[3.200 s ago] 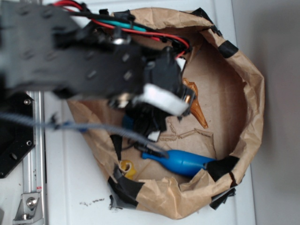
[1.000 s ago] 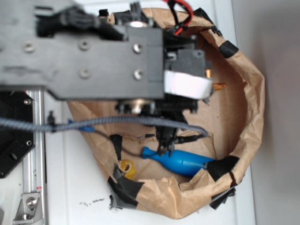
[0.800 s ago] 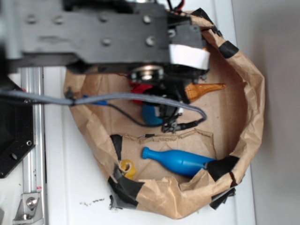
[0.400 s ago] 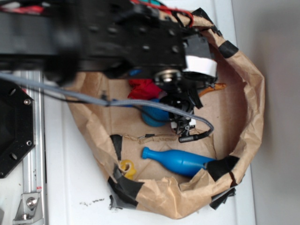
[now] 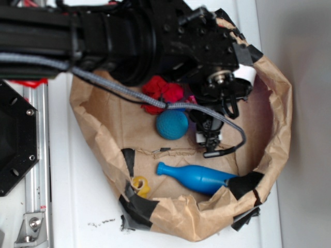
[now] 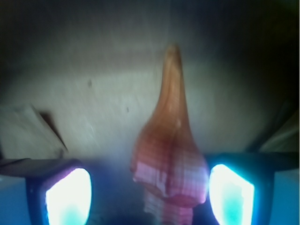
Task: Grab the shell.
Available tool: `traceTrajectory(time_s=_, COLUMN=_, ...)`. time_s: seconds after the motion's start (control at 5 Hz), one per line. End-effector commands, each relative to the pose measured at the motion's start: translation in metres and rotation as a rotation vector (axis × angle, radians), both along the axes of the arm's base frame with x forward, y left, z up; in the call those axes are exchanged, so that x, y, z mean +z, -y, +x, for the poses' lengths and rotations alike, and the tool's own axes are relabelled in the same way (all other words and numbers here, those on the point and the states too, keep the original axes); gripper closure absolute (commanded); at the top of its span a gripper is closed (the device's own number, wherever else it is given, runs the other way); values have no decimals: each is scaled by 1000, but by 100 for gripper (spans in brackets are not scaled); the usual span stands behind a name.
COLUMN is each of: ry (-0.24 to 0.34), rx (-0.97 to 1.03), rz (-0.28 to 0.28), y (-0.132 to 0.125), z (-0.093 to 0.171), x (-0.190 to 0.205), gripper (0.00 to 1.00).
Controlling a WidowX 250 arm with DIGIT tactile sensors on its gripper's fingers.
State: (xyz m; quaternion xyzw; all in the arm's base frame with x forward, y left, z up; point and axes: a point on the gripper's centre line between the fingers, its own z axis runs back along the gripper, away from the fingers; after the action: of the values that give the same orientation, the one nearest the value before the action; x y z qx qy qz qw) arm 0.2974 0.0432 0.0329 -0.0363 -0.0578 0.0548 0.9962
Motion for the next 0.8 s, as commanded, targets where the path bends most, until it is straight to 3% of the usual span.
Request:
traceTrajectory(time_s=0.0, ry=-16, rx=-29, rz=64, y=-19, z=-18, x=-7, gripper=0)
traceTrajectory(time_s=0.2, ry=-9, rx=-16, rz=75, y=-20, z=-17, x=-12, gripper=14)
traceTrajectory(time_s=0.4, ry=-4, rx=1, rz=69, y=-22, z=-13, x=-15, gripper=100)
traceTrajectory(time_s=0.6, ry=-4, rx=17, rz=60, y=-23, z=-11, x=-13, gripper=100)
